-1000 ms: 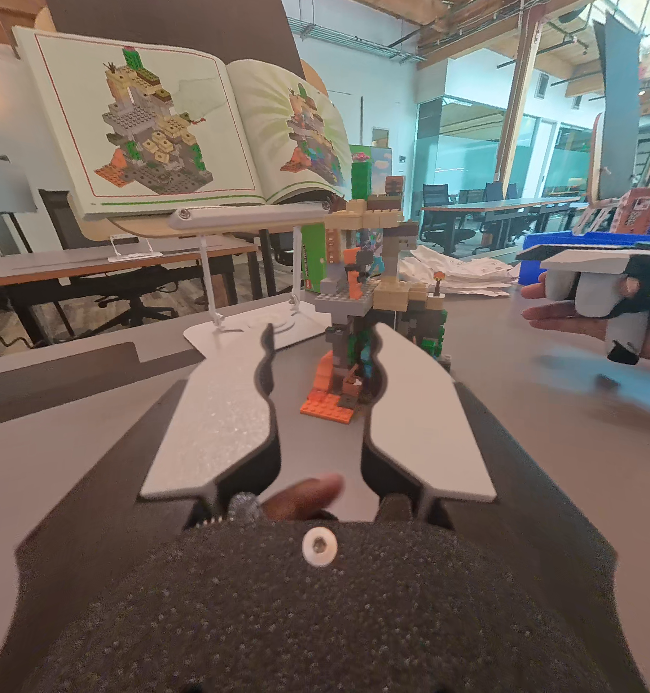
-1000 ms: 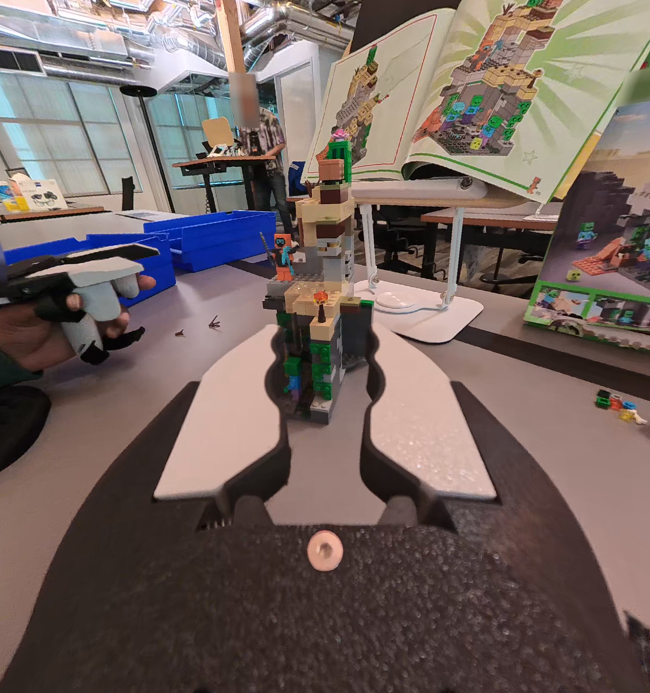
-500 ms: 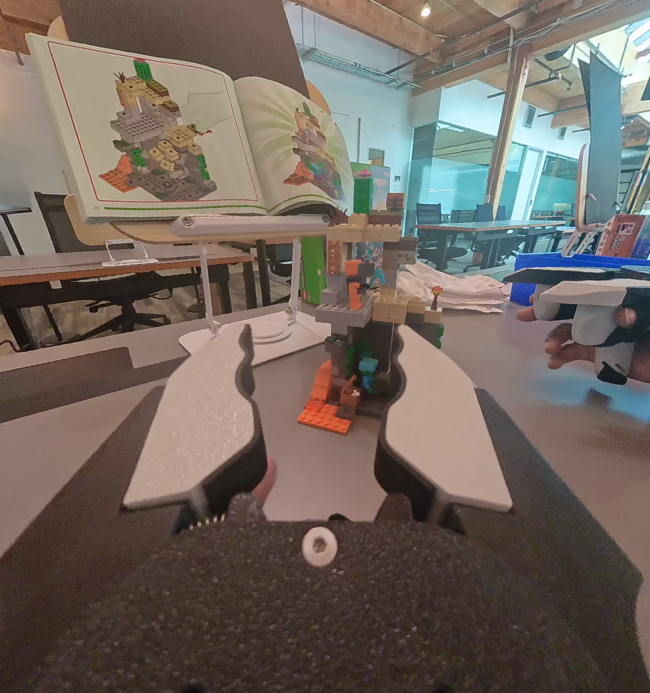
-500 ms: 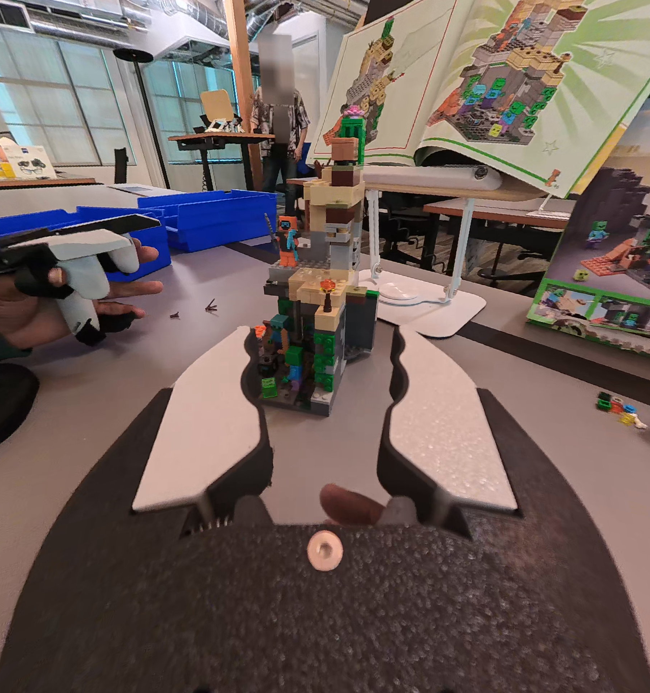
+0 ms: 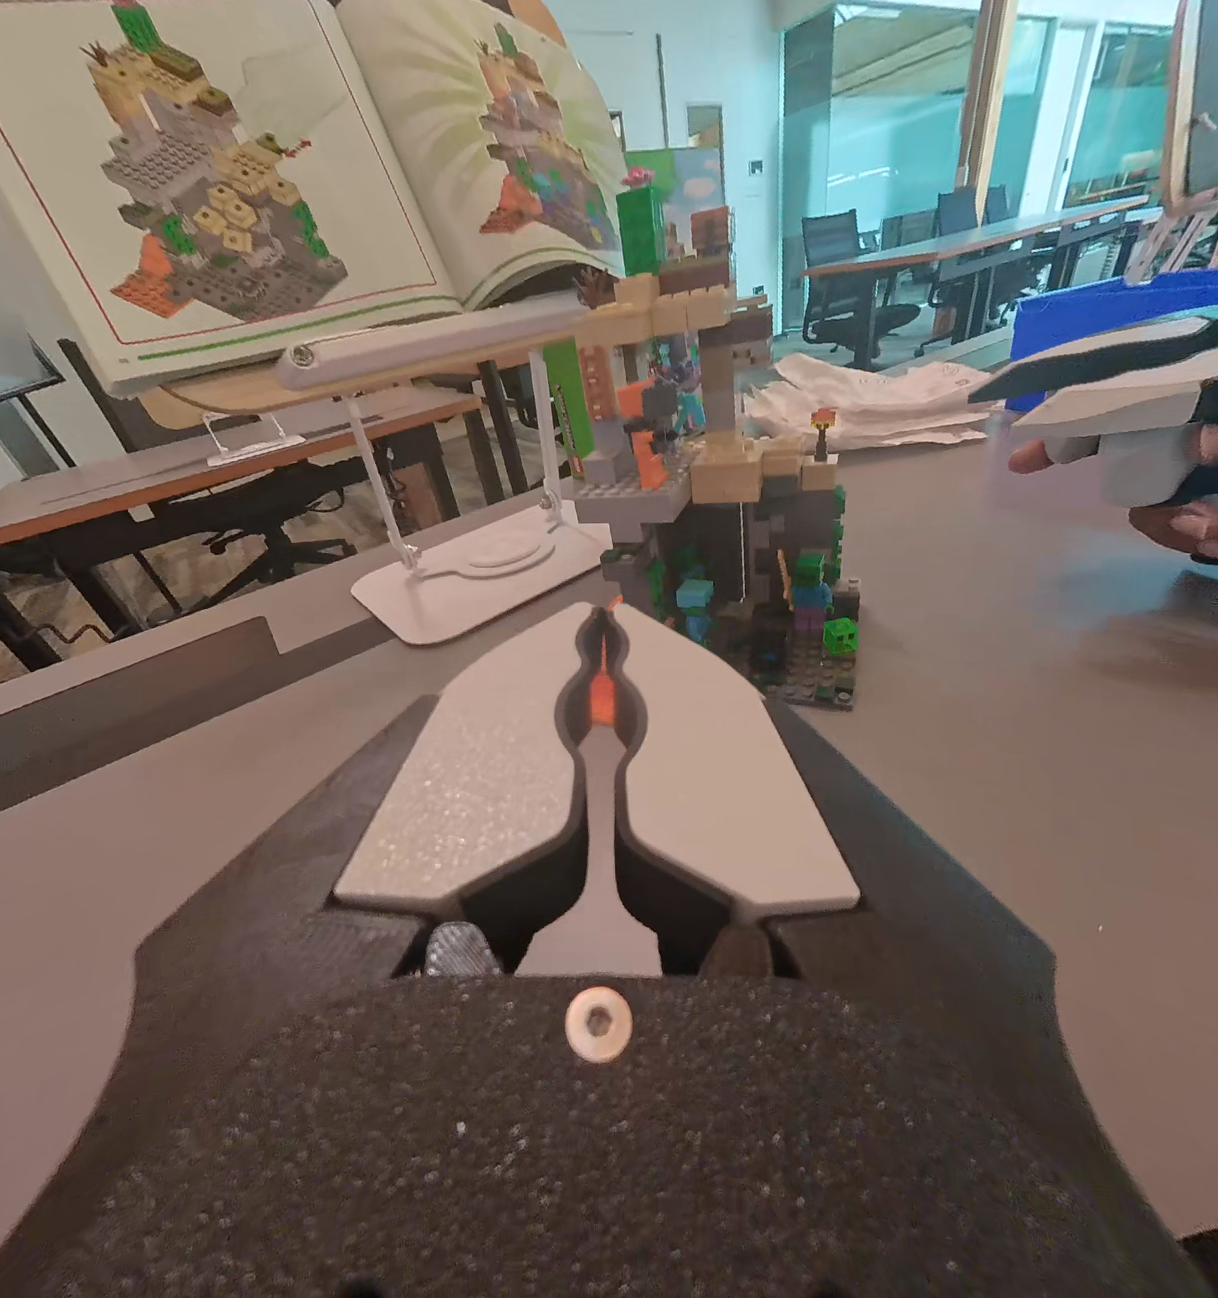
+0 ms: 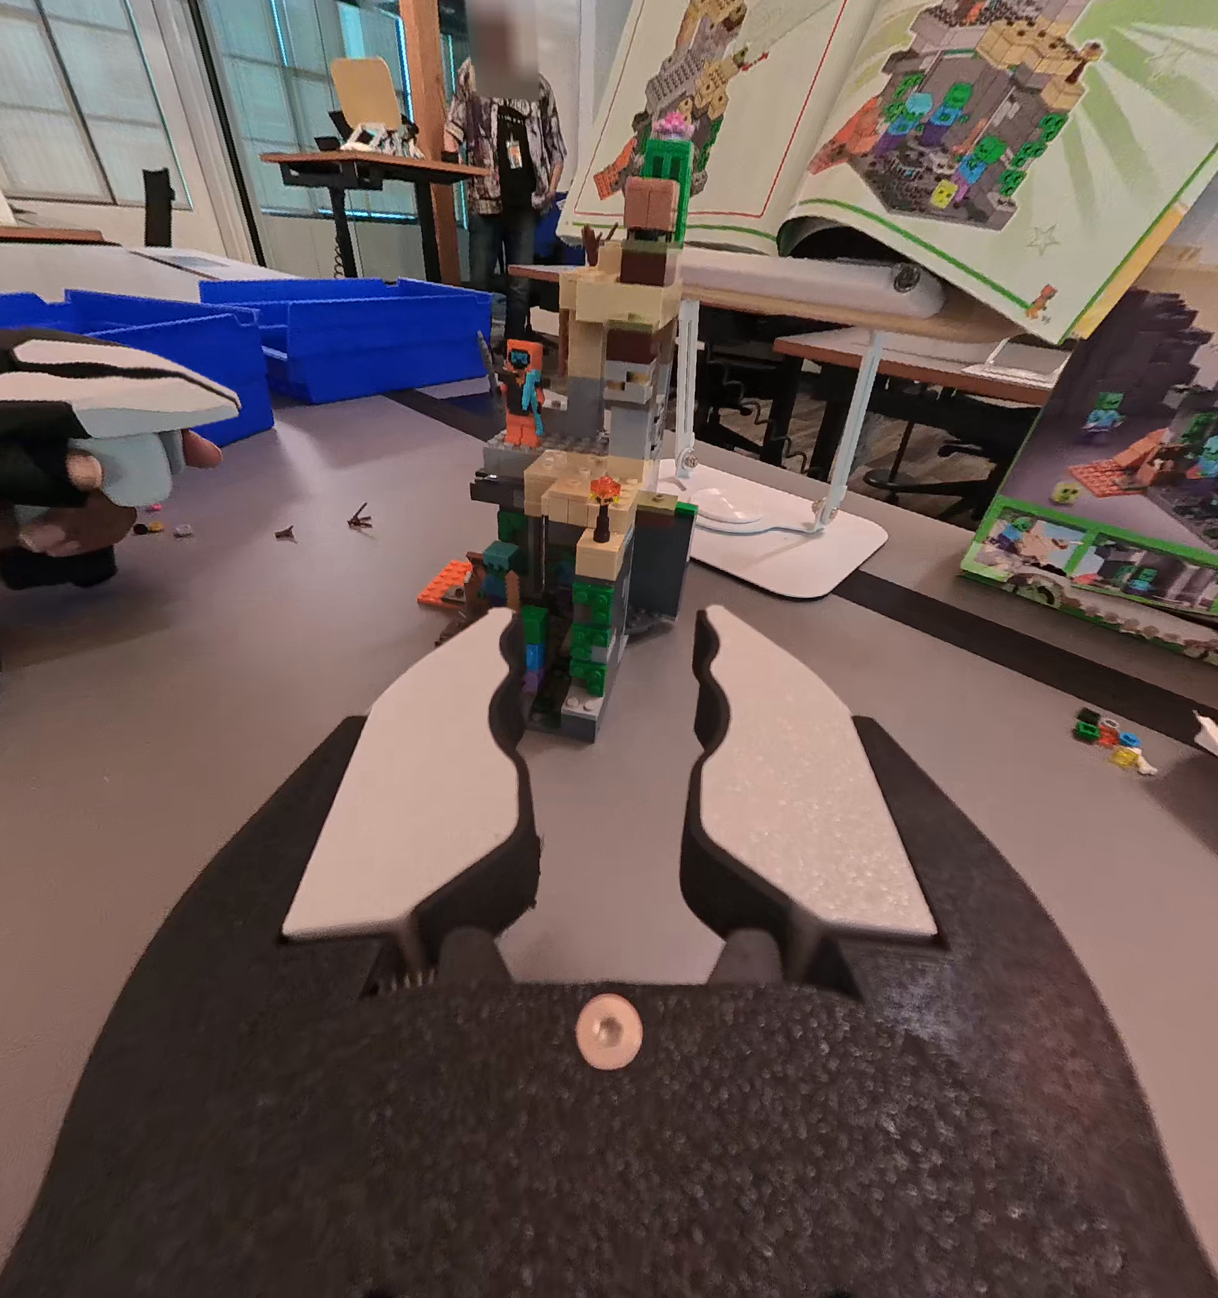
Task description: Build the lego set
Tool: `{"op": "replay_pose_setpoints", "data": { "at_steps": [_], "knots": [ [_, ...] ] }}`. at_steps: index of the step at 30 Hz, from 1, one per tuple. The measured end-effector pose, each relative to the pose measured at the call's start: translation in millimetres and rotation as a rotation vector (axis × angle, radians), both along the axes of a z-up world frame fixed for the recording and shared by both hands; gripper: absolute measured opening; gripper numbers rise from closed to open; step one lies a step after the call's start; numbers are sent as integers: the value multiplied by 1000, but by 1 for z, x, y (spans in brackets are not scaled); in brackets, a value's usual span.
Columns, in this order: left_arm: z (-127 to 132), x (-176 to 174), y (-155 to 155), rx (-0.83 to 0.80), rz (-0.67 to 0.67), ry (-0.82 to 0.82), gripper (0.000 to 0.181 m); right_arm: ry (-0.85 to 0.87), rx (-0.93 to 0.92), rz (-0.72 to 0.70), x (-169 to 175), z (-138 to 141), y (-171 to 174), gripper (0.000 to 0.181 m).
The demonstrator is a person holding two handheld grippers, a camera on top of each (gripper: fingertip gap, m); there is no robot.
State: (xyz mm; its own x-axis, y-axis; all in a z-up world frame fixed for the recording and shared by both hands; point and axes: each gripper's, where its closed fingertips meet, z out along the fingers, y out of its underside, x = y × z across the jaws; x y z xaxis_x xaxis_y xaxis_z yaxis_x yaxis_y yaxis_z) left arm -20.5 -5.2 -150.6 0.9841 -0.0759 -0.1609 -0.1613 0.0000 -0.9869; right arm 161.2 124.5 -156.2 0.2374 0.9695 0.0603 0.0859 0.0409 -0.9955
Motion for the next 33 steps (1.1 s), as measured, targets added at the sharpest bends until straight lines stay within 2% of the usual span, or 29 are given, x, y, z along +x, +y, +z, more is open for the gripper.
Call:
{"op": "replay_pose_setpoints", "data": {
  "at_steps": [3, 7, 13, 19, 22, 26, 29, 33],
  "knots": [
    [-1, -1, 0, -11, 8, -6, 0, -8, -14, -2, 0, -2, 1, 45],
    [-2, -6, 1, -18, 33, -28, 15, -16, -24, 12, 0, -2, -3, 37],
    [-5, -10, 2, -35, 54, -24, 6, -58, -17, 32, -3, -11, -6, 20],
    [-3, -11, 1, -25, 62, -18, 1, -89, -7, 5, -3, -16, -4, 15],
    [-5, -11, 2, -30, 63, -16, 0, -92, -38, -39, -6, -17, 4, 19],
    [-7, -11, 3, -39, 71, -4, 0, -141, -52, -118, -24, -17, 21, 36],
    [-6, -11, 2, -34, 74, -3, 0, -179, -67, -107, -48, -21, 23, 47],
    [-8, -13, 3, -50, 83, -7, 0, -261, -35, -109, -74, -33, 27, 50]
  ]
}}
